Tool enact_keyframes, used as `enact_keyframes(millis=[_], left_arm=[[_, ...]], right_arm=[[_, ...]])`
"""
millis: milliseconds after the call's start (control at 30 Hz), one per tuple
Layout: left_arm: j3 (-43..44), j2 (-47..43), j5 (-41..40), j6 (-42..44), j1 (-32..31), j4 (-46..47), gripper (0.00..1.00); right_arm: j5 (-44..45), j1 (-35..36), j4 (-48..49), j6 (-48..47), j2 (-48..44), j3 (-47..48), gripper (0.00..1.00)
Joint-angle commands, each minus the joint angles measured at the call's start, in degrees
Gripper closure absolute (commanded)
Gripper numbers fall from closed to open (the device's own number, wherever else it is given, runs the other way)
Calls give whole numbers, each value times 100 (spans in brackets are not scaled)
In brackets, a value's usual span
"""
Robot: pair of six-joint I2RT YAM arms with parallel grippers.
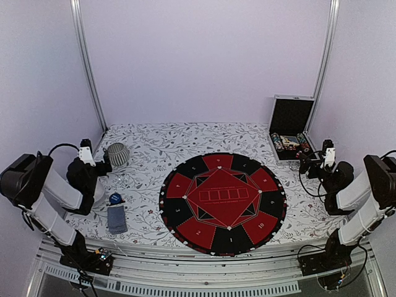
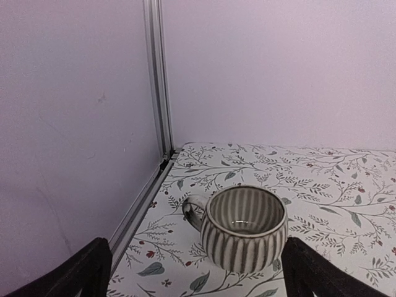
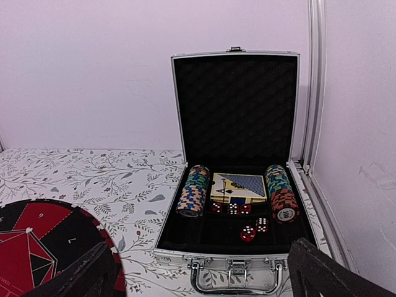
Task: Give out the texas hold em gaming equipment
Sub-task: Pick up the dealer button from the center of the board.
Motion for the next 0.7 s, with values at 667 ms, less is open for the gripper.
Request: enact_keyframes(millis=[667], left_arm=[[3621, -3314, -1505, -1823, -2618, -8705, 3]], right_arm=[[-1802, -53, -3576, 1359, -2577, 2378, 1]])
